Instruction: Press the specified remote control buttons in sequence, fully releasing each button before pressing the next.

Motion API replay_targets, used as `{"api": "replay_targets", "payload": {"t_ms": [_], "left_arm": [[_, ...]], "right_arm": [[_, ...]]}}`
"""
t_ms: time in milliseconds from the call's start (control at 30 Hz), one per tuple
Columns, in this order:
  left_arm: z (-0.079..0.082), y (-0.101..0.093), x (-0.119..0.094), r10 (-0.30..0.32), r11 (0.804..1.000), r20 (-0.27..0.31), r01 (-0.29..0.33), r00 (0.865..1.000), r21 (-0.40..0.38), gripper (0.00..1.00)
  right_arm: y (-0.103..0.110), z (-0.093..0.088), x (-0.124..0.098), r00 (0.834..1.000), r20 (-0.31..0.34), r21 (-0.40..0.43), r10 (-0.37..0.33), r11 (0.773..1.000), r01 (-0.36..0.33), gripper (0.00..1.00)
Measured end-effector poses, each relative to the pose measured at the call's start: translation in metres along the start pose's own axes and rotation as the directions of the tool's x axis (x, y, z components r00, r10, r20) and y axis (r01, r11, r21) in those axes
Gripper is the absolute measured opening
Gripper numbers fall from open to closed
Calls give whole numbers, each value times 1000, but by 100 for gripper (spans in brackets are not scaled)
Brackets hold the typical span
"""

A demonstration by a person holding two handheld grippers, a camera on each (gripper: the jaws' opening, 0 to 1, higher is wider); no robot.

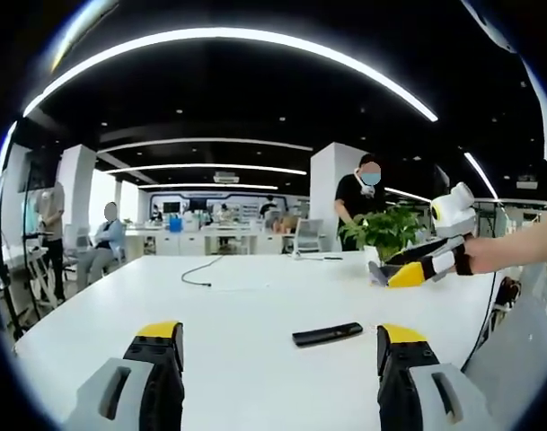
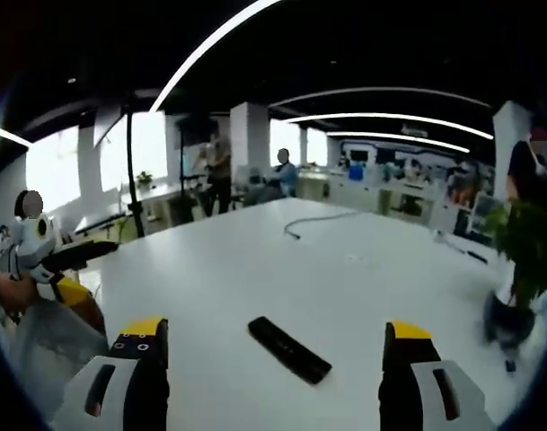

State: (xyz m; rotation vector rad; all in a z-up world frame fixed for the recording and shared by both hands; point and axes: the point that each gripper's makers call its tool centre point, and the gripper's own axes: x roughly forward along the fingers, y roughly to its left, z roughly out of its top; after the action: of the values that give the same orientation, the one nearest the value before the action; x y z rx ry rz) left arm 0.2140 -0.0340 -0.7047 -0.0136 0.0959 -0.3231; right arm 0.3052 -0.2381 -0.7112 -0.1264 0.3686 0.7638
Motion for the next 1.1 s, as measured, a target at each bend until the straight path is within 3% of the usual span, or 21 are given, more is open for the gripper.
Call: {"api": "replay_targets", "payload": {"t_ms": [567,700,800,1100], "left_arm": [[-2,-1,0,0,1000,-15,0,1000,9,91],[-3,-1,1,0,1000,-19,1,1000,11,91],[-4,-1,1,0,1000,-23,0,1000,13,91],[-7,1,2,4,1000,-35,-3,999,22,90]], "right_arm": [[10,-27,-48,995,54,46,-78,996,76,99],[11,-22,-61,986,122,16,-117,993,116,98],[12,-23,-68,981,138,10,-133,991,133,98],[9,-27,-83,975,138,30,-176,984,173,96]]}}
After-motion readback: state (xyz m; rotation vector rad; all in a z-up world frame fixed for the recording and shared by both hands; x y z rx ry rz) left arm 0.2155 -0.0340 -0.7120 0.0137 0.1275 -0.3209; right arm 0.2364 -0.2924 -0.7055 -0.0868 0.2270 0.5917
